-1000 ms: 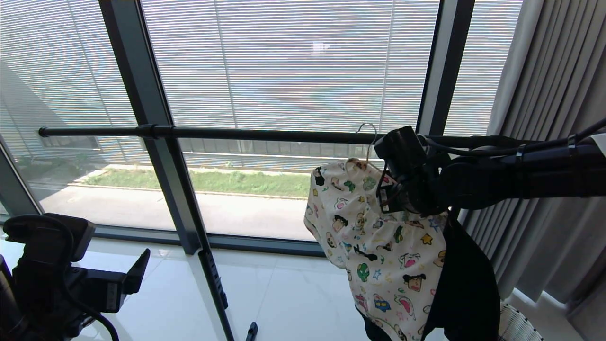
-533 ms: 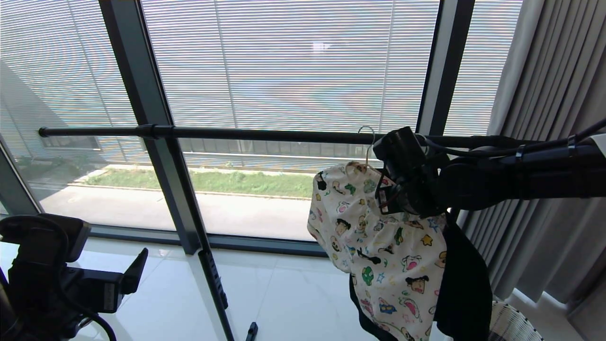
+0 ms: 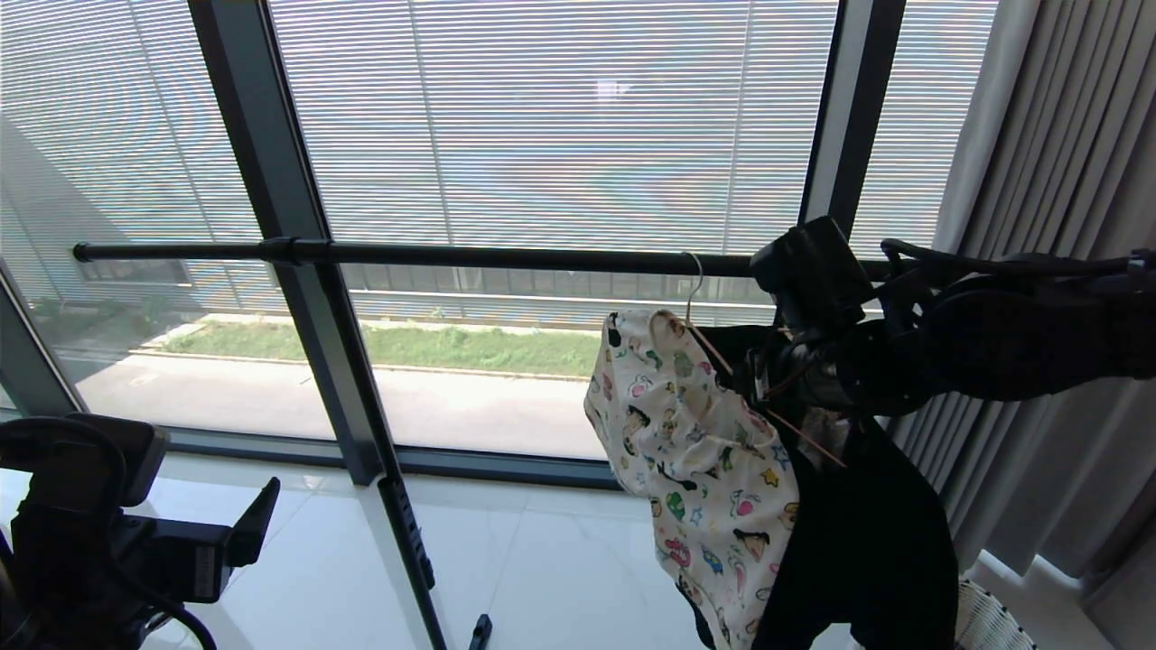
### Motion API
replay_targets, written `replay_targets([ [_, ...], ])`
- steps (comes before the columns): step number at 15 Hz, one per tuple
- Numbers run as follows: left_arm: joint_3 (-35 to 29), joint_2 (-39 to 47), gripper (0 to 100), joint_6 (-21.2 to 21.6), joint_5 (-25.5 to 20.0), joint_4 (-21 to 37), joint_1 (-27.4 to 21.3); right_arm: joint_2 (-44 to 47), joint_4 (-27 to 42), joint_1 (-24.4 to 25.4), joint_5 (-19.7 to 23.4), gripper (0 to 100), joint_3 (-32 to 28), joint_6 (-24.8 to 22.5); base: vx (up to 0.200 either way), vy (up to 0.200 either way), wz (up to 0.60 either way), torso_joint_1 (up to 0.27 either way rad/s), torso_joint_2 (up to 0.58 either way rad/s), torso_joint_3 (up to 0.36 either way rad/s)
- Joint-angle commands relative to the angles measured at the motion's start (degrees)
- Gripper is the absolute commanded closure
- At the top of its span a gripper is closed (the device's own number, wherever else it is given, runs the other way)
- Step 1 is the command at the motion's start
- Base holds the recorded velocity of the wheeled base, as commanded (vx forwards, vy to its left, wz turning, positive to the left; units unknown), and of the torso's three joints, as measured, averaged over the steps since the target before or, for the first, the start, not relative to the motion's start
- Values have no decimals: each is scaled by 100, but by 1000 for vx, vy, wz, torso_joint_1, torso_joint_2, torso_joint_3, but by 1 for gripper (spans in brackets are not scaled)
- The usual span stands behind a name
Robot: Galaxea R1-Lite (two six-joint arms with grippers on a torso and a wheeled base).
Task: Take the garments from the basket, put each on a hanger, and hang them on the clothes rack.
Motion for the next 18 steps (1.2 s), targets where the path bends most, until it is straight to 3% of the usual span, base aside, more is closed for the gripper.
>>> replay_targets([
  [1,78,-54,0,1,3,-7,40,-1022,32,8,1,0,759,1,0,0,0,0,0,0],
  [3,139,-115,0,1,3,2,190,-1717,94,-97,-34,0,1383,-175,0,0,0,0,0,0],
  [4,148,-168,0,10,3,-7,339,-2130,278,-256,-51,0,1717,-553,0,0,0,0,0,0],
  [7,262,-309,0,28,3,2,717,-3299,357,-1055,-34,0,2552,-2302,-67,0,0,2,1,1],
  [8,315,-361,0,28,3,-7,735,-3554,349,-1293,-25,0,2727,-2662,-200,0,0,2,7,7],
  [13,341,-520,0,63,3,2,752,-4239,243,-1662,-60,0,3510,-2838,-200,0,0,2,0,3],
  [18,297,-695,0,81,3,2,1209,-4846,217,-1829,-271,0,4046,-2838,-200,0,0,0,2,2],
])
